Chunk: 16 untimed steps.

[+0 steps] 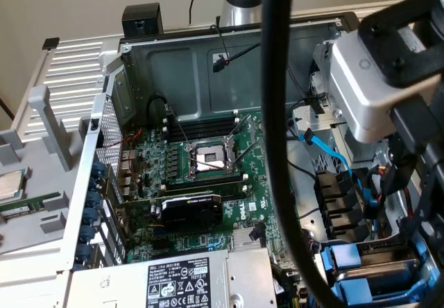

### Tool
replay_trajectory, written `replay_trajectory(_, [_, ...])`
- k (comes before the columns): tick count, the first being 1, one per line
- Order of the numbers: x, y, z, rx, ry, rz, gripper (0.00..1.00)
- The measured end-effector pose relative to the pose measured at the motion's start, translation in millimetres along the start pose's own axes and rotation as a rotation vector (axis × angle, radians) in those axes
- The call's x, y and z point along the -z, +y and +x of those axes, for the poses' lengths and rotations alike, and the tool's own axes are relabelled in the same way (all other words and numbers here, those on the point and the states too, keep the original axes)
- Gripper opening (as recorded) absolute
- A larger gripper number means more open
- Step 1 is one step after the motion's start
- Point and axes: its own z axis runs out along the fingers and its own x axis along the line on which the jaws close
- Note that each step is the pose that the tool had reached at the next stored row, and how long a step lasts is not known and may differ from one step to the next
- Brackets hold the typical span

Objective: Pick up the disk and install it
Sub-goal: 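Insert the first disk wire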

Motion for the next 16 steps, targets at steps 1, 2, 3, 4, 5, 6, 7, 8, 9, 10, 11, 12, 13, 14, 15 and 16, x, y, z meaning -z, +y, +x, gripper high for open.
replay_trajectory(1, [-1.1, 0.2, 1.1, 0.001, -0.0025, -0.0013, 0.43])
replay_trajectory(2, [-2.2, 0.3, 2.2, 0.001, -0.0052, -0.0025, 0.43])
replay_trajectory(3, [-3.1, 0.4, 3.1, 0.002, -0.0077, -0.0034, 0.43])
replay_trajectory(4, [-4.1, 0.6, 3.9, 0.003, -0.0109, -0.0042, 0.43])
replay_trajectory(5, [-5.1, 0.8, 4.7, 0.004, -0.0138, -0.0049, 0.43])
replay_trajectory(6, [-6.1, 0.9, 5.5, 0.005, -0.0165, -0.0057, 0.43])
replay_trajectory(7, [-7.1, 1.0, 6.2, 0.007, -0.0194, -0.0065, 0.43])
replay_trajectory(8, [-8.2, 1.2, 7.0, 0.009, -0.0227, -0.0072, 0.43])
replay_trajectory(9, [-9.0, 1.3, 7.7, 0.01, -0.0254, -0.0077, 0.43])
replay_trajectory(10, [-10.0, 1.3, 8.4, 0.011, -0.0283, -0.0082, 0.43])
replay_trajectory(11, [-11.0, 1.4, 9.2, 0.013, -0.031, -0.0086, 0.43])
replay_trajectory(12, [-12.1, 1.4, 10.0, 0.014, -0.0335, -0.0092, 0.43])
replay_trajectory(13, [-13.1, 1.5, 10.8, 0.015, -0.0364, -0.0096, 0.43])
replay_trajectory(14, [-14.1, 1.5, 11.7, 0.016, -0.0392, -0.0099, 0.43])
replay_trajectory(15, [-15.0, 1.5, 12.4, 0.016, -0.0422, -0.0101, 0.43])
replay_trajectory(16, [-16.1, 1.4, 13.2, 0.018, -0.0454, -0.0103, 0.43])
